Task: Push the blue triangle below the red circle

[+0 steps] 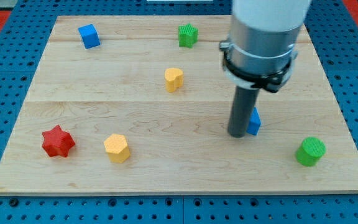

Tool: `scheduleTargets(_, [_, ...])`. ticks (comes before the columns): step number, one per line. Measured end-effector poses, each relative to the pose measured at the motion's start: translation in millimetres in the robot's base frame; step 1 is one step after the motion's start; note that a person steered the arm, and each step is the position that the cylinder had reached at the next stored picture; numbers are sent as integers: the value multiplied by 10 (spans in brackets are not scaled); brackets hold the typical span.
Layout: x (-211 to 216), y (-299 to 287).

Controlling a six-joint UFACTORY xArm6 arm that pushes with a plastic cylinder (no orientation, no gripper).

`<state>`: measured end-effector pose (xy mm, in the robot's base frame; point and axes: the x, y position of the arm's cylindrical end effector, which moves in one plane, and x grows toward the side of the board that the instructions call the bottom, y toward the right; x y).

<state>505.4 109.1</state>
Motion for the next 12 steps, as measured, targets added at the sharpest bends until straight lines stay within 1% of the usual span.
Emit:
scheduleTargets(1, [-237, 144])
scheduleTargets(2, [-457, 410])
scheduleTargets(4, [-357, 1178])
scheduleTargets(5, [-371, 1436])
scheduleTargets(7, [-502, 1083])
scheduleTargets(9, [-860, 431])
scheduleTargets(11, [-1005, 401])
scheduleTargets(12, [-1149, 284])
